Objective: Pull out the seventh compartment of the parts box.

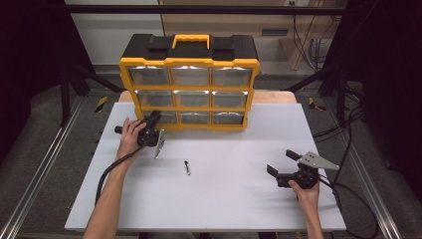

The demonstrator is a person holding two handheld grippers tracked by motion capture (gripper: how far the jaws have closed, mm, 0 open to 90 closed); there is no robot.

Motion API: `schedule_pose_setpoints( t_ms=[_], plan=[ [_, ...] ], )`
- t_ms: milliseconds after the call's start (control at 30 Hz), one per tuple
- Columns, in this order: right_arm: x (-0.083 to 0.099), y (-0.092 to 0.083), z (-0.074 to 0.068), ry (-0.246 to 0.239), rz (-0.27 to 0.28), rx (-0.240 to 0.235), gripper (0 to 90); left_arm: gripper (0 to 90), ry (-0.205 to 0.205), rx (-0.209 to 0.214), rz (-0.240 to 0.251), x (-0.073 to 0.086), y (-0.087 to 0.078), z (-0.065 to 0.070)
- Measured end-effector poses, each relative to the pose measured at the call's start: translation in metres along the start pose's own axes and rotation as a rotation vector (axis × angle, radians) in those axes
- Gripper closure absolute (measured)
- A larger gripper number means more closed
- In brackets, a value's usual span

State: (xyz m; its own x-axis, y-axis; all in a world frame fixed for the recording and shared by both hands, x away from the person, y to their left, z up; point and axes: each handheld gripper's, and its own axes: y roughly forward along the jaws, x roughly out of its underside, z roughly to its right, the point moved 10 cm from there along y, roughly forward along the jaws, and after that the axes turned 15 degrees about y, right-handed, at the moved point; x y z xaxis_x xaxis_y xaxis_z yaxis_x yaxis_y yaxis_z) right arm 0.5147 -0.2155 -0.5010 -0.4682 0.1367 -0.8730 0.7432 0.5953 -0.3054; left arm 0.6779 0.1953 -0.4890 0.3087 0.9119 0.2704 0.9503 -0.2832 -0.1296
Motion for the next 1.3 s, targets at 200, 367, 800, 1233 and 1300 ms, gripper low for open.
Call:
schedule_pose_setpoints(
  t_ms=[200, 367, 800, 1233, 1300],
  plan=[
    [0.0, 0.0, 0.0, 0.0, 0.002, 0.0, 1.3, 77.7, 0.011, 0.001, -0.002, 0.0, -0.001, 0.0],
    [0.0, 0.0, 0.0, 0.0, 0.001, -0.001, 1.3, 77.9, 0.017, 0.0, 0.0, 0.0, -0.003, -0.001],
    [0.0, 0.0, 0.0, 0.0, 0.003, -0.004, 1.4, 78.0, 0.02, 0.004, 0.001, -0.002, -0.009, -0.002],
    [-0.001, -0.001, -0.001, 0.0, 0.005, -0.008, 1.3, 77.9, 0.013, 0.006, 0.0, -0.004, -0.018, 0.0],
    [-0.001, -0.001, -0.001, 0.0, 0.004, -0.01, 1.3, 77.9, 0.014, 0.005, 0.002, -0.004, -0.018, 0.0]
  ],
)
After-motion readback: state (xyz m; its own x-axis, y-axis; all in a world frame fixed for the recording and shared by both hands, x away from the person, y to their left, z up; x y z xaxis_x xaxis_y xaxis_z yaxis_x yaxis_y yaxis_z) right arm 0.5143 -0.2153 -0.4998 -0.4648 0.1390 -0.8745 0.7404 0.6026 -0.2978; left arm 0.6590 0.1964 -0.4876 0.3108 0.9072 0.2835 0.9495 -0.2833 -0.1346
